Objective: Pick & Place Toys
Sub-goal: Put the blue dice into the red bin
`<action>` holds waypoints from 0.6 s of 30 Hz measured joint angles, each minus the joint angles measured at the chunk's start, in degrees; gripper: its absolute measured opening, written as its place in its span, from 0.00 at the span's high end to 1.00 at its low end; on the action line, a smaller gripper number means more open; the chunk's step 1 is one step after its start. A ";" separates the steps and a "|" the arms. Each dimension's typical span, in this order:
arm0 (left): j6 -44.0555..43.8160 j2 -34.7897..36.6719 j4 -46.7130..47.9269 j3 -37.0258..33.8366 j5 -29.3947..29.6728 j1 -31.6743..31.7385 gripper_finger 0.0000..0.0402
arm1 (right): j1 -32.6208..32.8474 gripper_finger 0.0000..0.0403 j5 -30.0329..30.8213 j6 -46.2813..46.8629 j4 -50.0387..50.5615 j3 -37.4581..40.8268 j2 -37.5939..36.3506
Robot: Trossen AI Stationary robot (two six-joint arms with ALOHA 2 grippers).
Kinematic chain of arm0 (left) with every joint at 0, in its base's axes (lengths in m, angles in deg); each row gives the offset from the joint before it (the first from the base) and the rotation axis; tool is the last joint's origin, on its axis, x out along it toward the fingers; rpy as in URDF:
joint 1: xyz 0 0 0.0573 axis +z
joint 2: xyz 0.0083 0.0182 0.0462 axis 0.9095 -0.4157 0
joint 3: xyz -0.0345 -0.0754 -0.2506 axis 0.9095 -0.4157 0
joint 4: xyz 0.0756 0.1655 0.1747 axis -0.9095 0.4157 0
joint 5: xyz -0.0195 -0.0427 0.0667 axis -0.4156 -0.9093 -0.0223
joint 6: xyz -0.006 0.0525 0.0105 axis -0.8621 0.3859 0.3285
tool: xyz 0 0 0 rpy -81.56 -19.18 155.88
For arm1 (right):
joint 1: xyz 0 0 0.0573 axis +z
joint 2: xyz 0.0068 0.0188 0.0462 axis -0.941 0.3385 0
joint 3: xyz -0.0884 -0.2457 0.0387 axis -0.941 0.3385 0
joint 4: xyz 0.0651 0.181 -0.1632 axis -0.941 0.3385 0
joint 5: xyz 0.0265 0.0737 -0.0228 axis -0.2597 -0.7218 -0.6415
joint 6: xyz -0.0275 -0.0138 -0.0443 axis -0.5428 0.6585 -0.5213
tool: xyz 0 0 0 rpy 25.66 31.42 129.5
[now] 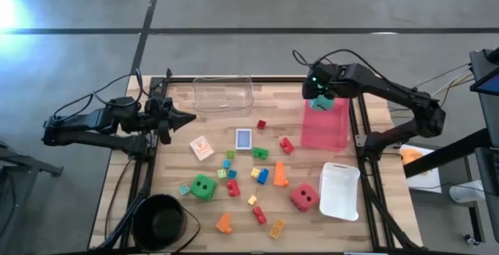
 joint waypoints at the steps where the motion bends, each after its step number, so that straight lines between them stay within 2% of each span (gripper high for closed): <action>1: -0.56 0.00 -0.04 0.00 0.00 0.00 0.99 | -0.35 0.25 0.01 -0.15 0.33 0.24 0.18; 8: -9.19 0.00 -0.31 0.00 -0.09 -0.02 0.99 | -3.87 0.25 -0.34 -2.20 -1.02 5.71 2.55; 18: -10.42 0.00 -0.44 0.00 0.02 -0.04 0.99 | -6.97 0.25 -3.17 -3.35 -12.20 15.88 3.13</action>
